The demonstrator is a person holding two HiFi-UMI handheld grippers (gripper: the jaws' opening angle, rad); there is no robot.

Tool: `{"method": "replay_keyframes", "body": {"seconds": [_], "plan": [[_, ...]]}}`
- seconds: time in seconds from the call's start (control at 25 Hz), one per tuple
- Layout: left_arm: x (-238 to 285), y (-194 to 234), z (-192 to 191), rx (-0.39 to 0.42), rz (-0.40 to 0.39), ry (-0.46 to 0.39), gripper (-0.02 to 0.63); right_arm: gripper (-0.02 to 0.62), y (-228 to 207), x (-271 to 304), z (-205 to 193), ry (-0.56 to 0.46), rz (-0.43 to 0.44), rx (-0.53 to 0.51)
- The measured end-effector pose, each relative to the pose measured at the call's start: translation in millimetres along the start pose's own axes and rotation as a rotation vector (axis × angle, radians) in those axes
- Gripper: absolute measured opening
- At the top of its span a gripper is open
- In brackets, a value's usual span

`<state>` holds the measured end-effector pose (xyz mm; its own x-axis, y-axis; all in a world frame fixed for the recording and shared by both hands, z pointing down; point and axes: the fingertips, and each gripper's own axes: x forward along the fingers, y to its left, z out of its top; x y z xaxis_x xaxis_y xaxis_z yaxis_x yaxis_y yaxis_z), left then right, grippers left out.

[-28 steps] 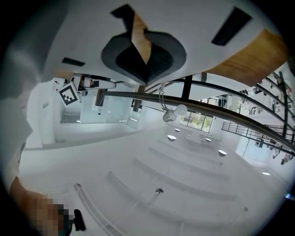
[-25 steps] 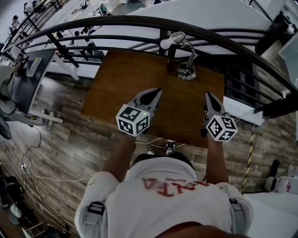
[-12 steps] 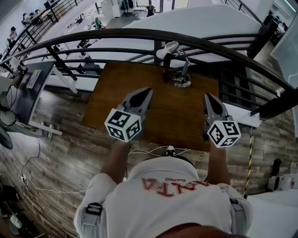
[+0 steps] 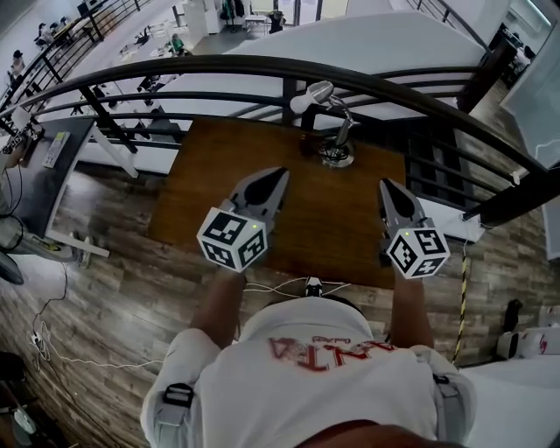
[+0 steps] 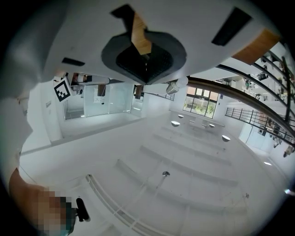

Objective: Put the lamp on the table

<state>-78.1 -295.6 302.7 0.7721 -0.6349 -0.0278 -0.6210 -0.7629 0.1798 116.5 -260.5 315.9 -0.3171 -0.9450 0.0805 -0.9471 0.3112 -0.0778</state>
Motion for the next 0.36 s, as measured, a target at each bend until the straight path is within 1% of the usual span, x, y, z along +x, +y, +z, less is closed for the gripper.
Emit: {"method": "replay_keyframes", "body": {"seconds": [0.36], "plan": [[-2.2,-2.7,-10.3,-0.019,-0.007,0.02,0.009,0.002,1.1,2.6,-6.2,0.022,0.009,-0.009]]}}
